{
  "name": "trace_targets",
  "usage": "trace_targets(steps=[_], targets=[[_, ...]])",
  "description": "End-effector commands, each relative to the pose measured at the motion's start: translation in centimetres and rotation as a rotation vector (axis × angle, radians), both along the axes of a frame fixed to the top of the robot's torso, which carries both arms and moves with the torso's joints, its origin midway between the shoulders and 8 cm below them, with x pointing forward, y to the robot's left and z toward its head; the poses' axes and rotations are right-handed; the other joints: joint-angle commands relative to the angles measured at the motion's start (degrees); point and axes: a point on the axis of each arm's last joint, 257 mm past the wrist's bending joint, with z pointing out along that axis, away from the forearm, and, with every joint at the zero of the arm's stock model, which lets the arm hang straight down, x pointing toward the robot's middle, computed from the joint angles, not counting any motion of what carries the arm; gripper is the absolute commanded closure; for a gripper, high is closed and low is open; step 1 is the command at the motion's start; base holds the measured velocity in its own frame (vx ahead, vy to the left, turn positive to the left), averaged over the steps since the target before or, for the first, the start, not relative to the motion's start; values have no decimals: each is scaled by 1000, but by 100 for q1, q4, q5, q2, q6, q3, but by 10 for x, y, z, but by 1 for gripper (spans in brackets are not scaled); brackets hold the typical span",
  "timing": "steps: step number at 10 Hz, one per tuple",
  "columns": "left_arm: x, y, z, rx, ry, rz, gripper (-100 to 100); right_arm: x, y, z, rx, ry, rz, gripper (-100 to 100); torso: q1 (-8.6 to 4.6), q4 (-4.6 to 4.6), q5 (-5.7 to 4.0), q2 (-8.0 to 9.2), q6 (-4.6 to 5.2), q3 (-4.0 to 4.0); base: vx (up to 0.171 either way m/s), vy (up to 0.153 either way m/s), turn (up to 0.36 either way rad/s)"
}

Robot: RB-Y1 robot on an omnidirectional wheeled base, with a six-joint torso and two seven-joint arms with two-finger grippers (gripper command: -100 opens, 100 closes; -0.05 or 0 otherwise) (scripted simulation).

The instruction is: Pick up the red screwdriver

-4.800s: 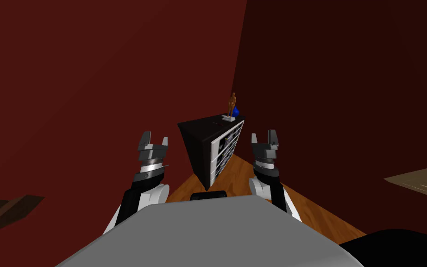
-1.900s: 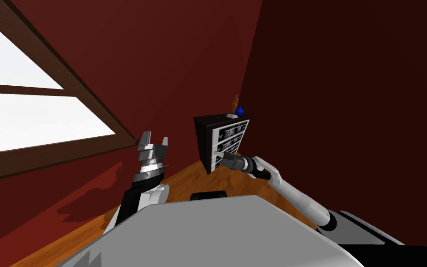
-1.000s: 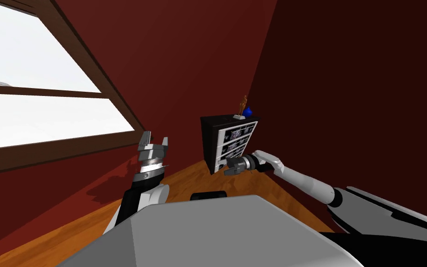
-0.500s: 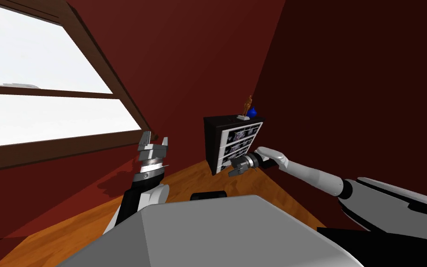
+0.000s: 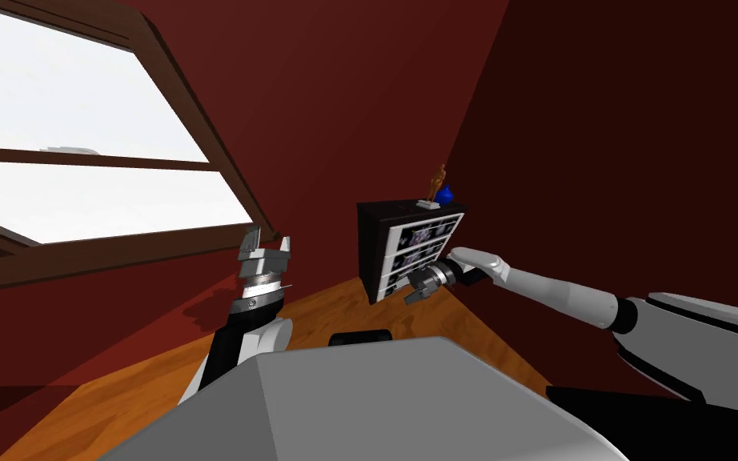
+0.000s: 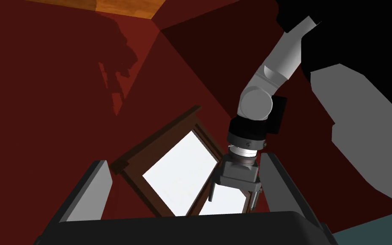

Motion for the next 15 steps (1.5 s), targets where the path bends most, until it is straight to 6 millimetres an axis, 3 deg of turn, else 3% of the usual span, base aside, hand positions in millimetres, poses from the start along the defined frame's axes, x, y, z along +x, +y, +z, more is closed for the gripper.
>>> trace_targets(steps=[1, 3, 4, 6, 7, 9, 10, 12, 13, 15], targets=[[0, 0, 0, 0, 0, 0, 0, 4, -26, -11, -95, 17, -6, -100, 0, 0, 0, 0, 0, 0, 40, 31, 150], [0, 0, 0, 0, 0, 0, 0, 9, -40, -7, -138, 0, -18, -100, 7, -2, 2, -10, -3, -6, 41, 21, 71], [0, 0, 0, 0, 0, 0, 0, 12, -62, -13, -210, 15, -24, -100, 2, -1, 0, -3, 0, -2, 59, 21, 169], [0, 0, 0, 0, 0, 0, 0, 16, -79, -8, -257, 0, -45, -100, 3, -3, 0, -13, -2, -8, 45, 16, 55], [0, 0, 0, 0, 0, 0, 0, 18, -101, -13, -324, 21, -58, -100, 2, -1, 0, -3, 0, -2, 49, 35, 183], [0, 0, 0, 0, 0, 0, 0, 22, -118, -4, -368, 0, -82, -100, 8, -3, 1, -11, -1, -6, 47, 20, 49], [0, 0, 0, 0, 0, 0, 0, 24, -142, -4, -431, 16, -103, -100, 4, -1, 0, -3, 1, -2, 66, 34, 170], [0, 0, 0, 0, 0, 0, 0, 27, -161, 7, -478, -2, -135, -100, 10, -3, 2, -14, -1, -8, 55, 20, 54], [0, 0, 0, 0, 0, 0, 0, 25, -189, 11, -546, 17, -168, -100, 4, -1, 1, -3, 1, -2, 69, 21, 178], [0, 0, 0, 0, 0, 0, 0, 24, -225, 24, -627, 21, -225, -100, 9, -3, 1, -13, -1, -8, 88, 28, 138]])
